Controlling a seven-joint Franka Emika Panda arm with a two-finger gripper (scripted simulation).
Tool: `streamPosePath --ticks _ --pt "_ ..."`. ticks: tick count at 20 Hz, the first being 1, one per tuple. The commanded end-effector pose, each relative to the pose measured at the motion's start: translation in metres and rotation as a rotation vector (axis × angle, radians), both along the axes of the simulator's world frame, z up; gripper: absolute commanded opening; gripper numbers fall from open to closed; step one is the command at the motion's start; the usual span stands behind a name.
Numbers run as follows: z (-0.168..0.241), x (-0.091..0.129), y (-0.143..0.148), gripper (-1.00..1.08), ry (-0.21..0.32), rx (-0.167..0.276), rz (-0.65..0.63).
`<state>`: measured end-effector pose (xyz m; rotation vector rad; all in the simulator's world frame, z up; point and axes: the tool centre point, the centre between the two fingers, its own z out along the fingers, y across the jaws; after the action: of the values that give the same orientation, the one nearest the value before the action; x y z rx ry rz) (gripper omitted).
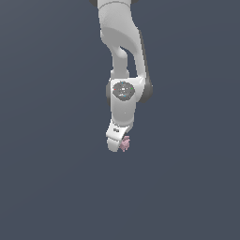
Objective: Pick up the object and move it to a goal position.
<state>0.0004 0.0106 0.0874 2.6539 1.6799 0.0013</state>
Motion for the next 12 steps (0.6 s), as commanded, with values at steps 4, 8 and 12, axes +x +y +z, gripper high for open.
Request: streamPosePath --ticks 4,8,12 --pt "-0.027 -0.001 0.0 1.0 0.001 0.0 0.003" --pt "-0.034 0.0 0.0 1.0 0.001 0.0 0.003" --pt "-0.034 0.0 0.0 -1.0 0.001 0.0 0.003"
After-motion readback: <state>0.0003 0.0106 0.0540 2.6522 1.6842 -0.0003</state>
